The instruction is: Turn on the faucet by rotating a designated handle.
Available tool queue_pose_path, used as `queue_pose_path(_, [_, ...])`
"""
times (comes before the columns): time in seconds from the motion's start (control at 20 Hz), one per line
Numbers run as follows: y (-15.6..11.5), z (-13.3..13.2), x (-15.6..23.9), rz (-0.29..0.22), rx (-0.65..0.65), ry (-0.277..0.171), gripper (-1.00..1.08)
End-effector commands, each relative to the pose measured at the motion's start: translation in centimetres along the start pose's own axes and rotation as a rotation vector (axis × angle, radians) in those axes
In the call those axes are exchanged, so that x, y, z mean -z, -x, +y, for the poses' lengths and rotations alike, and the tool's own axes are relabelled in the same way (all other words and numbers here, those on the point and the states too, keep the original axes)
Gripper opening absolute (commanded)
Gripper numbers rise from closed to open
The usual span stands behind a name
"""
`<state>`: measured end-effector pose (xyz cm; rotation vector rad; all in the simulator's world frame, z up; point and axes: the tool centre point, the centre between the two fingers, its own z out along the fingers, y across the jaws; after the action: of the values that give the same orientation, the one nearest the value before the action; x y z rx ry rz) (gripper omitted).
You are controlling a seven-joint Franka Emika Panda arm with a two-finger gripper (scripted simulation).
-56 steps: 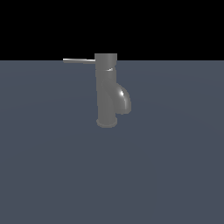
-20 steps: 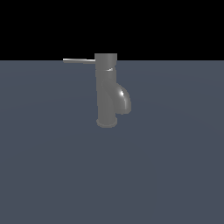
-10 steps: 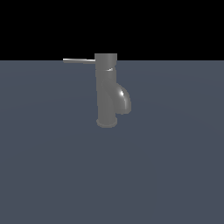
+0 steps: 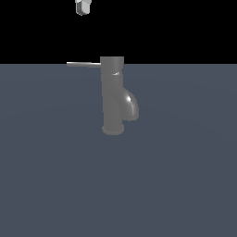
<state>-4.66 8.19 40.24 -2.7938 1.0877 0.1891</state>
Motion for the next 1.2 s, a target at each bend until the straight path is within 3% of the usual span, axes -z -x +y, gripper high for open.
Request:
queue_pose_path(0.0, [-0.8,-1.4,-1.2,0.005,-0.066,0.004,-1.00])
queue_pose_path(0.7, [-4.5,-8.9,-8.2,0.098,-0.405,0.034,-1.00])
queue_pose_path(1.15, [-5.5,-11.9,-11.2,0.165,-0.532,0.035,-1.00])
